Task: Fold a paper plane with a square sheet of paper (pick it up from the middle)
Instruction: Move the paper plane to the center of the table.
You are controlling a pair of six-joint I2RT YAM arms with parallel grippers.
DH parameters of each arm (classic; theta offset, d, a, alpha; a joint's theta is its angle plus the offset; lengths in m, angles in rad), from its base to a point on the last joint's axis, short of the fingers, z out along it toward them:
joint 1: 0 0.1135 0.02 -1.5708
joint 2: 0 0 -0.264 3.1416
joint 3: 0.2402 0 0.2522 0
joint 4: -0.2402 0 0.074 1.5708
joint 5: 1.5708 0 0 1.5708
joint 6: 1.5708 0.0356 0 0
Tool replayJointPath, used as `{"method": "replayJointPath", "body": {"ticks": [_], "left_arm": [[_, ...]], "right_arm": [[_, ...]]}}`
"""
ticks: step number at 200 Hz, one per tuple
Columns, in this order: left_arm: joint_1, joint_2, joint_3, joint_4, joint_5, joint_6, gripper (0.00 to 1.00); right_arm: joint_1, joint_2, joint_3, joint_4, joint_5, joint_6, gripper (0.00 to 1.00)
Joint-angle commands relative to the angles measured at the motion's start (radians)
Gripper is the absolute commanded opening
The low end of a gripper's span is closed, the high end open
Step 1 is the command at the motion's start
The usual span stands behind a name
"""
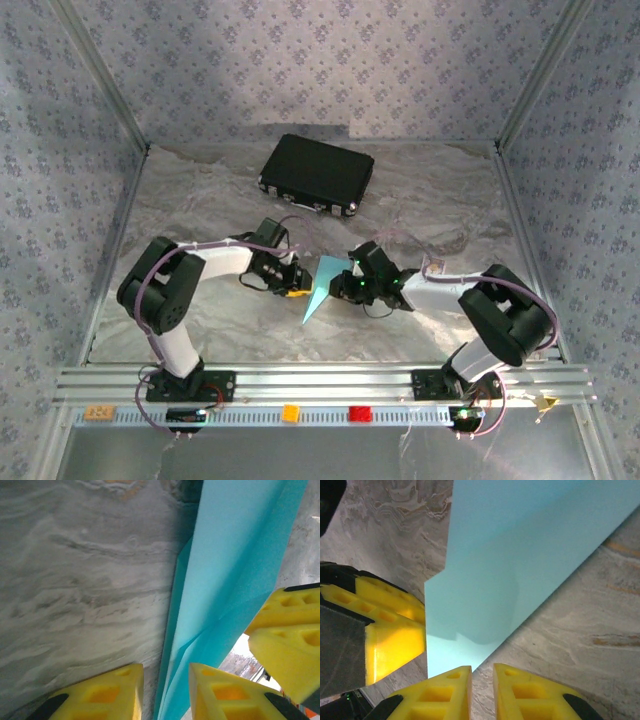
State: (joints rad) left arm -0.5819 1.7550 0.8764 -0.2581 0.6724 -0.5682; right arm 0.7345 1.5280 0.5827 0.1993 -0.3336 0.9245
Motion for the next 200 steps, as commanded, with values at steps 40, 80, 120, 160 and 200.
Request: {"method": "replayJointPath", "body": {"ticks": [40, 80, 120, 160, 200], "left_arm": [[-0.028, 0.038, 0.041, -0.045, -0.007, 0.034, 0.27], [-0.033, 0.035, 0.031, -0.046, -0.01, 0.034, 0.25], [-0.053, 0.053, 0.05, -0.047, 0.048, 0.052, 0.26], [-0.07, 0.063, 0.063, -0.058, 0.064, 0.063, 0.26], [-0.08, 0.06, 0.071, -0.054, 0.075, 0.068, 0.26]], "right_arm": [[0.02, 0.003, -0.046, 0.051, 0.002, 0.034, 0.2], [0.035, 0.004, -0.061, 0.071, 0.007, 0.044, 0.19], [0.039, 0.019, -0.07, 0.101, 0.01, 0.06, 0.19], [0.043, 0.037, -0.078, 0.133, 0.006, 0.072, 0.19], [0.045, 0.046, -0.085, 0.148, -0.001, 0.074, 0.19]]}}
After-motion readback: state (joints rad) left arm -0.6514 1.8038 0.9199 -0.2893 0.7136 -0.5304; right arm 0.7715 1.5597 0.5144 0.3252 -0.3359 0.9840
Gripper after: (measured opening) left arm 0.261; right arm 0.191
